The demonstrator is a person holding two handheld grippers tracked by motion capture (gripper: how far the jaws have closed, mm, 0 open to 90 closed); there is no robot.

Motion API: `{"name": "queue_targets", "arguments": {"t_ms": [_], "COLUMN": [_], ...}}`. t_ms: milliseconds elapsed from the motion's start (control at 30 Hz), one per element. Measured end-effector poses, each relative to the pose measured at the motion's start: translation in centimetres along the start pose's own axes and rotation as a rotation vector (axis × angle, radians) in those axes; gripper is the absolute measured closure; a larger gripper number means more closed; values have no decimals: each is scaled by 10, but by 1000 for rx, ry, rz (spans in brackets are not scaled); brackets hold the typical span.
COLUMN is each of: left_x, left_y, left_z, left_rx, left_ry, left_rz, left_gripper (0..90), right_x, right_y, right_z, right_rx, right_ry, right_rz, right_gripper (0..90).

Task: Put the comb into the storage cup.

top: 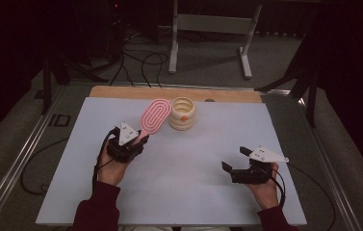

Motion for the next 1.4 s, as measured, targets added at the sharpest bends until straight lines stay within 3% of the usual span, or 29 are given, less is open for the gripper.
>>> {"name": "queue_targets", "arguments": {"t_ms": [333, 667, 700, 833, 867, 1067, 1400], "left_x": [-1, -4, -5, -7, -7, -10, -12], "left_y": [2, 6, 6, 9, 10, 14, 26], "left_z": [4, 8, 8, 8, 8, 8, 2], "left_rx": [-5, -10, -9, -12, -11, -5, 19], "left_ry": [21, 47, 51, 57, 59, 74, 78], "left_rz": [-13, -38, -39, -48, -49, -63, -88], "left_gripper": [698, 698, 698, 698, 698, 698, 698], "right_x": [-30, -59, -68, -71, -86, -104, -124], "right_y": [-15, -23, -25, -26, -36, -52, -77], "right_z": [-13, -19, -21, -23, -30, -43, -60], "right_rx": [-40, -75, -90, -91, -111, -149, -226], "right_ry": [-22, 3, 9, 4, -4, -15, -5], "right_rz": [23, 30, 25, 27, 41, 50, 11], "right_gripper": [73, 73, 73, 73, 73, 74, 73]}}
Point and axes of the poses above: each handheld gripper's, and its own axes: z roughly backward along the jaws, x roughly out of its underside, y roughly to its right, the point moved 6 cm from there along -z, roughly forward along the jaws, and after that the axes turned 11 degrees about x, right-handed, at the moved point
